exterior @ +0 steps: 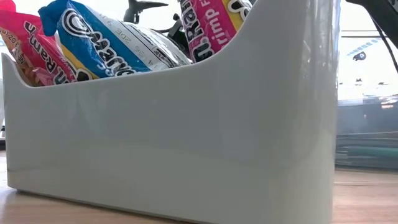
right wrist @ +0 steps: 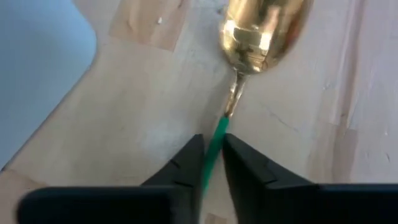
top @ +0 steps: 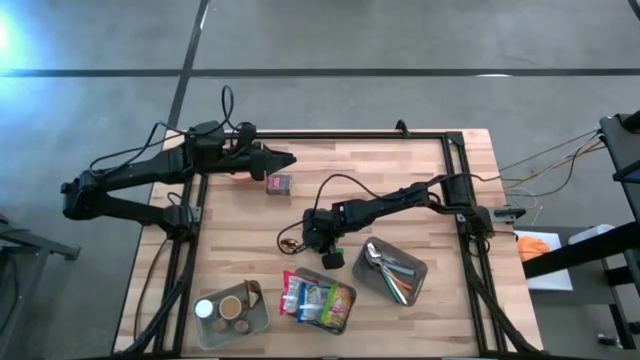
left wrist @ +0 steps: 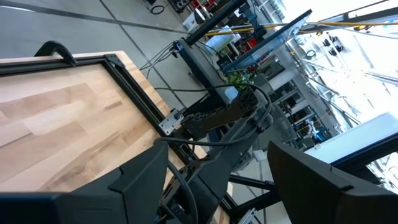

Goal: Pick & Place Food Item
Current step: Put the green spoon into the black bin

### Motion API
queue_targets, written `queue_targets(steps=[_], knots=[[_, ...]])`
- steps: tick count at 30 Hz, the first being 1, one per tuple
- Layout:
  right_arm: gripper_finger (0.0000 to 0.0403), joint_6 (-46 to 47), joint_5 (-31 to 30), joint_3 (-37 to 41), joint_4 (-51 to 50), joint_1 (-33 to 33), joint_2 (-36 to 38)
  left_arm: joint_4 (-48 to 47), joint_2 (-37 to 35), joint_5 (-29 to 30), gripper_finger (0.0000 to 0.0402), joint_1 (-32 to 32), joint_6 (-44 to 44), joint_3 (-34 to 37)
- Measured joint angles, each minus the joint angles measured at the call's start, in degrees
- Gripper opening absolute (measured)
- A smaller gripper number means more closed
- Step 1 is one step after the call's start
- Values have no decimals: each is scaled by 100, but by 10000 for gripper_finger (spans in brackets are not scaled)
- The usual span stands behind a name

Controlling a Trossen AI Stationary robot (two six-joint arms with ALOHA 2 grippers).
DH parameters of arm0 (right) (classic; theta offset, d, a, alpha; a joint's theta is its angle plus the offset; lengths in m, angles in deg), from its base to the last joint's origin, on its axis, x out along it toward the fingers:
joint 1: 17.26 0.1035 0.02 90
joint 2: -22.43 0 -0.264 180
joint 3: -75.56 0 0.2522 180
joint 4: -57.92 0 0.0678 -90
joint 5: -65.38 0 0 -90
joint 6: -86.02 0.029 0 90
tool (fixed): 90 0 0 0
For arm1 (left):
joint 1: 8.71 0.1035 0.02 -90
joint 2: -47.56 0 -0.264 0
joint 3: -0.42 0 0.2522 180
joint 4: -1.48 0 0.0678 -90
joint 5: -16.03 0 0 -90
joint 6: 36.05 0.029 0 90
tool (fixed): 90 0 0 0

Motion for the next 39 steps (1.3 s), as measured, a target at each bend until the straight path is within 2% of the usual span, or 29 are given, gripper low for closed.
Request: queue_targets(steps=[3,4,17,24,30,33,39], knots=[[22,56,-37,0,-79,-27,0,0,0,0,278,0,0,0],[18,76,-36,0,-112,-30,0,0,0,0,278,0,0,0],[9,503,-157,-17,-421,-44,239,-80,-39,-30,278,0,-15,-14],[9,768,-621,-20,-765,-131,714,-81,-128,-164,278,0,54,-213],[8,1344,-969,-24,-1168,-193,1348,-88,-293,-179,278,0,98,-210],[8,1697,-1205,-22,-1482,-189,1724,-136,-354,-180,278,0,166,-215],[8,2863,-1249,36,-2348,-120,2622,-398,-404,-179,278,0,199,-212]])
